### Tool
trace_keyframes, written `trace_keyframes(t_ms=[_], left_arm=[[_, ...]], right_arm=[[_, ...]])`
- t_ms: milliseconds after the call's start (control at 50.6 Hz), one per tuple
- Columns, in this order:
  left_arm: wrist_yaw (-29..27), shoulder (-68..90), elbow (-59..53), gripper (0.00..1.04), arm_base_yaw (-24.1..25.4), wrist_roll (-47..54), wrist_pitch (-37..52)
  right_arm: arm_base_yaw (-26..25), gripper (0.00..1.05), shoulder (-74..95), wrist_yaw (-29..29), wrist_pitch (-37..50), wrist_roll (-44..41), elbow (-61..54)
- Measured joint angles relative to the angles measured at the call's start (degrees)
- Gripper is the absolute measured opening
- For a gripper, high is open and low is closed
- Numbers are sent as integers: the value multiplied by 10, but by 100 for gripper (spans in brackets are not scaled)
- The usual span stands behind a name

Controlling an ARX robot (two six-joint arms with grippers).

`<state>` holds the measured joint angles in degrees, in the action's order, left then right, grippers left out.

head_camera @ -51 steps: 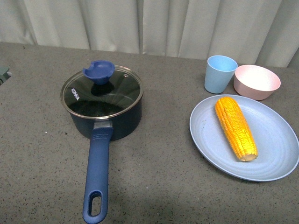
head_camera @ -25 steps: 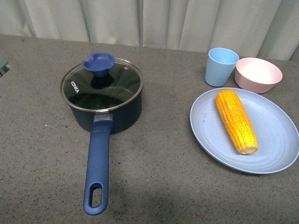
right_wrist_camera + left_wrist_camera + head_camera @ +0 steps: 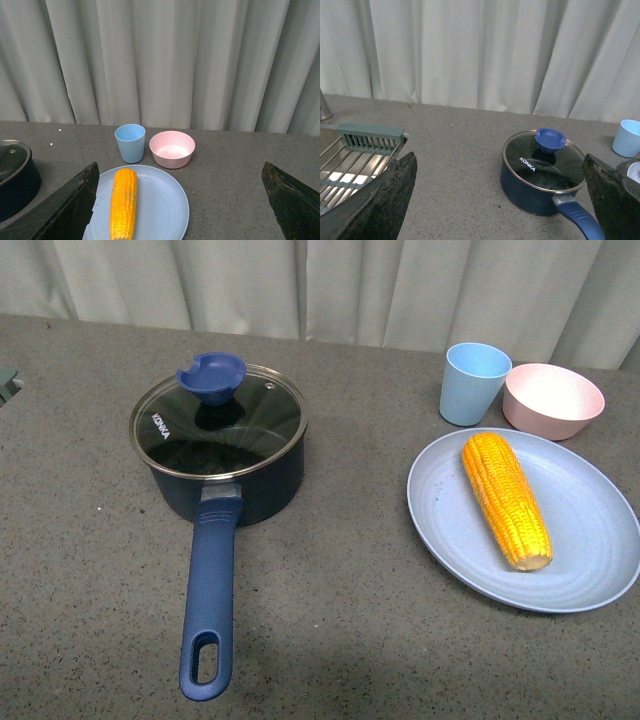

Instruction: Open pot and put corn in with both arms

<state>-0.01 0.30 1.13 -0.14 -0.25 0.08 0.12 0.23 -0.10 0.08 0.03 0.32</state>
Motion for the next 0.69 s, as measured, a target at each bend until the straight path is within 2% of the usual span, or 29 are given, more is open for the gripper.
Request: trace_keyframes(t_ms=[593,613,692], left_arm=[[0,0,0,98,0,0,0],[-8,1,1,98,-2,-1,-2],[-105,36,10,98,-25,-12,-36]], right_arm=[[0,95,0,0,0,0,0],[0,95,0,0,0,0,0],[0,95,0,0,0,0,0]])
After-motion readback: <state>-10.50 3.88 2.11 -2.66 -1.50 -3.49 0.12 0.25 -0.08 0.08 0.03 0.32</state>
